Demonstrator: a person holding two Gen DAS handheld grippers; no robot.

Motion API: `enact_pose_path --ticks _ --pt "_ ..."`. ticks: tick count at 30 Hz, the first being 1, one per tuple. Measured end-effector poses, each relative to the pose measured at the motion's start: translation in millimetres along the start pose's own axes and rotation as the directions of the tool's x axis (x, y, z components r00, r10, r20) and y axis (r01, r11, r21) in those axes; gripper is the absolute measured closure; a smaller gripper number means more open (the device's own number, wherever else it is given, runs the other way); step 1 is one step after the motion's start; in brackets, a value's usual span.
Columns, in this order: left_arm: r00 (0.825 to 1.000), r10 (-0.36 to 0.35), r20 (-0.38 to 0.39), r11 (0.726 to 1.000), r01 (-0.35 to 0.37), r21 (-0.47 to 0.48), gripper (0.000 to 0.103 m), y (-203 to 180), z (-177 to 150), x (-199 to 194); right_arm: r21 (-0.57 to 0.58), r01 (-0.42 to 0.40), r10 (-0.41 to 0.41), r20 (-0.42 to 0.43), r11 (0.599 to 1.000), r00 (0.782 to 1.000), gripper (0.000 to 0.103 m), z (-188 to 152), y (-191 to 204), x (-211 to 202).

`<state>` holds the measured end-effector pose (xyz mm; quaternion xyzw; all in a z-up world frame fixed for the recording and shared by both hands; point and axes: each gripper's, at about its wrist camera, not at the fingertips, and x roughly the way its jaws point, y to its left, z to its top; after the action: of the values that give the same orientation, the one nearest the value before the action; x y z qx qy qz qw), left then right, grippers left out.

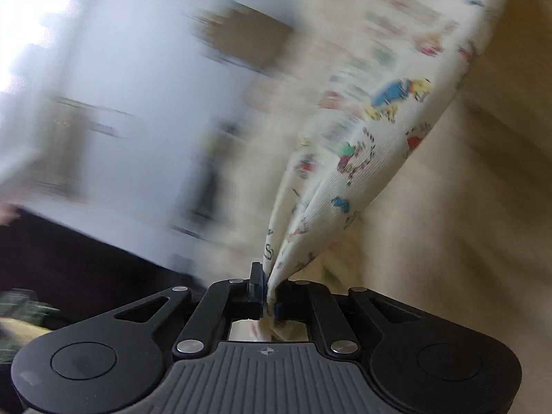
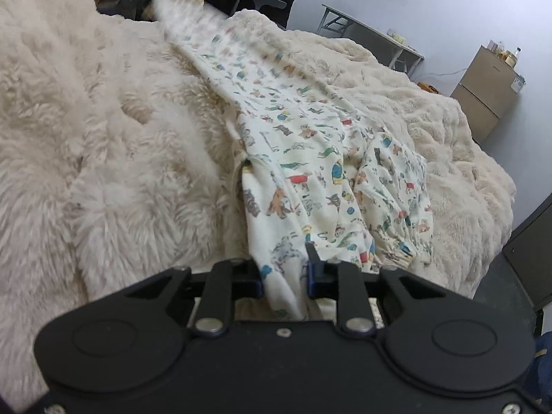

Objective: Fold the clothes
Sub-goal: 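Lower the cloth onto the blanket and open both grippers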

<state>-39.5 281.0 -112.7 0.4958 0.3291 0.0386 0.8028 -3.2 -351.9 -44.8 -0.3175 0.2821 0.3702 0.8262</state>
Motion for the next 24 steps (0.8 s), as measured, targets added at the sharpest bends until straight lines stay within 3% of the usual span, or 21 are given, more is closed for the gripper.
enact_pose_path --ticks 1,3,5,6,7,8,9,10,13,15,17,18,20,22,24 --pt "0.992 -0.117 -0.05 0.993 0.117 0.003 0.094 -18.7 -12.7 7.3 0.0 -0.002 0.002 -0.001 1.0 1.0 0.082 0.0 -0.5 -0.9" --pt "0.961 -0.262 -0.087 0.965 0.26 -0.03 0.094 -35.1 -26.8 9.8 0.003 -0.006 0.006 -0.008 1.0 1.0 0.082 0.7 -1.3 -2.9" --pt "0.924 -0.379 -0.047 0.919 0.37 -0.139 0.092 -26.3 -34.6 4.5 0.007 -0.006 0.006 -0.01 1.0 1.0 0.081 1.6 -2.4 -4.4" --pt "0.91 -0.414 -0.028 0.897 0.402 -0.183 0.082 -16.3 -36.0 4.4 0.008 -0.006 0.006 -0.01 1.0 1.0 0.081 1.5 -3.5 -4.5" --pt "0.892 -0.451 -0.001 0.867 0.438 -0.237 0.062 -1.2 -37.0 5.7 0.014 -0.008 0.008 -0.008 1.0 1.0 0.081 1.0 -5.3 -5.0" --pt "0.873 -0.486 0.029 0.832 0.473 -0.289 0.05 14.0 -37.9 7.0 0.022 -0.012 0.013 -0.005 1.0 1.0 0.08 0.8 -7.5 -6.7" --pt "0.854 -0.517 0.062 0.793 0.505 -0.341 0.031 28.9 -39.4 8.4 0.033 -0.016 0.016 0.001 0.999 1.0 0.077 -0.1 -10.1 -9.9" --pt "0.836 -0.54 0.095 0.753 0.531 -0.388 0.025 40.3 -42.8 8.2 0.046 -0.018 0.018 0.009 0.999 1.0 0.076 -1.6 -12.5 -13.8" --pt "0.805 -0.558 0.201 0.658 0.577 -0.484 0.025 69.8 -55.2 1.4 0.081 -0.017 0.014 0.035 0.997 0.999 0.069 -7.3 -20.2 -27.4" --pt "0.821 -0.506 0.263 0.632 0.561 -0.535 0.022 80.3 -56.8 -9.3 0.124 -0.007 -0.003 0.08 0.992 0.997 0.06 -11.9 -30.5 -40.3" --pt "0.836 -0.445 0.321 0.56 0.54 -0.629 0.019 94.5 -62.8 -0.1 0.171 -0.002 -0.02 0.129 0.985 0.991 0.055 -16.6 -42.0 -52.5" --pt "0.847 -0.415 0.332 0.505 0.518 -0.69 0.019 101.3 -65.4 10.3 0.19 -0.004 -0.025 0.148 0.982 0.989 0.05 -18.1 -46.9 -55.3" --pt "0.876 -0.378 0.299 0.446 0.455 -0.771 0.019 107.0 -64.0 26.0 0.285 -0.01 -0.051 0.204 0.959 0.978 0.042 -22.9 -67.9 -61.8" --pt "0.909 -0.348 0.23 0.428 0.372 -0.824 0.019 111.0 -53.8 42.7 0.36 -0.014 -0.079 0.242 0.933 0.967 0.04 -25.8 -87.5 -64.5" --pt "0.926 -0.337 0.171 0.427 0.312 -0.849 0.019 117.2 -29.4 65.1 0.45 -0.029 -0.098 0.257 0.892 0.961 0.04 -26.3 -118.4 -59.7"
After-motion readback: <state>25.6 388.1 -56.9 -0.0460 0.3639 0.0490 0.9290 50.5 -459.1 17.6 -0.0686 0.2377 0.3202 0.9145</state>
